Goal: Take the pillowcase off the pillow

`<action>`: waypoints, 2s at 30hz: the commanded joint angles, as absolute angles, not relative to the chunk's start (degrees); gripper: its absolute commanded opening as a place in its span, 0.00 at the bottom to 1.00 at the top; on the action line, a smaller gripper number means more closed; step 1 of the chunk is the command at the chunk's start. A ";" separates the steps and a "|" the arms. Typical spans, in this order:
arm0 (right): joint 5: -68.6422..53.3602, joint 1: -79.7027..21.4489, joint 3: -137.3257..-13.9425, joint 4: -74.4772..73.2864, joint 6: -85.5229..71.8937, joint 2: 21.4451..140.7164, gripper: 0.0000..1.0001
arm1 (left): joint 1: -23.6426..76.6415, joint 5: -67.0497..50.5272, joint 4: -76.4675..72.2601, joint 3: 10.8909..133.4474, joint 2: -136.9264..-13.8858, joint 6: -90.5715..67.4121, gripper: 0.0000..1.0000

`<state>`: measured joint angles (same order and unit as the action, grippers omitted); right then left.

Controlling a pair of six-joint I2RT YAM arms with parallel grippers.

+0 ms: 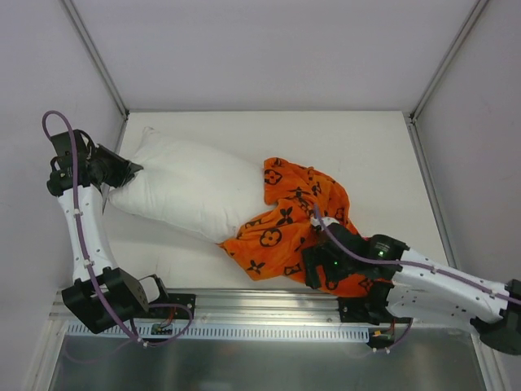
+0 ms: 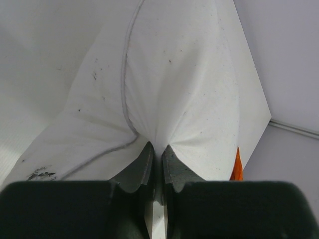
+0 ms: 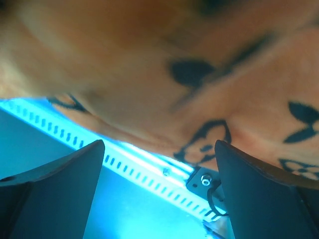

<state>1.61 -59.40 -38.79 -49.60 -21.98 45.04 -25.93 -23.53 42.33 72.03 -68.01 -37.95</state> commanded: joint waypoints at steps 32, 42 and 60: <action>71.71 -37.79 -101.05 -71.11 -10.66 35.76 0.01 | -34.63 -28.30 38.14 80.42 -67.51 -42.71 0.00; 75.50 -40.52 -96.25 -61.44 0.53 48.40 0.01 | -34.63 -27.95 38.67 82.71 -68.02 -42.80 0.00; 34.73 -20.57 -92.81 -48.52 5.18 87.26 0.01 | -4.93 -18.10 42.28 86.31 -66.45 -26.72 0.58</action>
